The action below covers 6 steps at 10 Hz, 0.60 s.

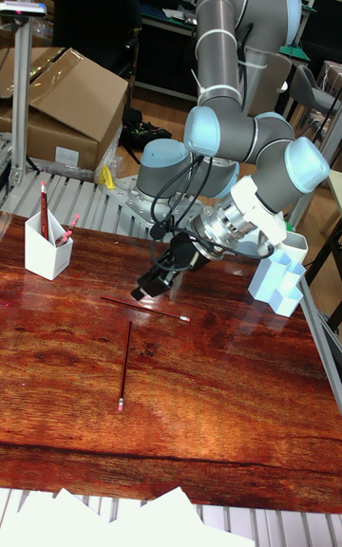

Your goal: Put the pen into the pen holder

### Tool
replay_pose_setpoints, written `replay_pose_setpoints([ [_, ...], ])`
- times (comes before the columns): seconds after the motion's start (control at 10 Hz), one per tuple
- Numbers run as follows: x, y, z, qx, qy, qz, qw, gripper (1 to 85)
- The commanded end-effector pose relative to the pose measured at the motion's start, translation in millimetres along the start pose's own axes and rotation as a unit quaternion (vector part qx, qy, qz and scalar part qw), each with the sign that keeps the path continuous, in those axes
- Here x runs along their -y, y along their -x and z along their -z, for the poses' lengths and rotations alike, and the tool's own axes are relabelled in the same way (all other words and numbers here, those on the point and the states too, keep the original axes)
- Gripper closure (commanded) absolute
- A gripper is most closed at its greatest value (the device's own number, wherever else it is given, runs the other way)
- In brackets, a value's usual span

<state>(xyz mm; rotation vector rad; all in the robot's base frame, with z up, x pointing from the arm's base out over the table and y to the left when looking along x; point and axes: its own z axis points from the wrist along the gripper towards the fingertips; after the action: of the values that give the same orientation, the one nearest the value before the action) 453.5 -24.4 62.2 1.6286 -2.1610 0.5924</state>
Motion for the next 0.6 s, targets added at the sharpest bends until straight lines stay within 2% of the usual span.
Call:
replay_pose_setpoints([
  [0.0,-4.5,-10.5,-0.2,-0.019,0.010,-0.023,0.9995,42.7],
  [0.1,0.5,-16.5,0.0,-0.030,0.000,-0.022,0.9993,43.0],
  [0.2,3.9,-14.0,-0.1,-0.025,-0.006,-0.015,0.9996,44.3],
  [0.3,3.8,-1.3,-0.4,-0.001,-0.006,-0.003,1.0000,44.3],
  [0.4,4.5,6.7,-0.3,0.015,-0.007,0.006,0.9998,43.0],
  [0.5,3.5,10.2,-0.2,0.021,-0.005,0.005,0.9997,41.3],
])
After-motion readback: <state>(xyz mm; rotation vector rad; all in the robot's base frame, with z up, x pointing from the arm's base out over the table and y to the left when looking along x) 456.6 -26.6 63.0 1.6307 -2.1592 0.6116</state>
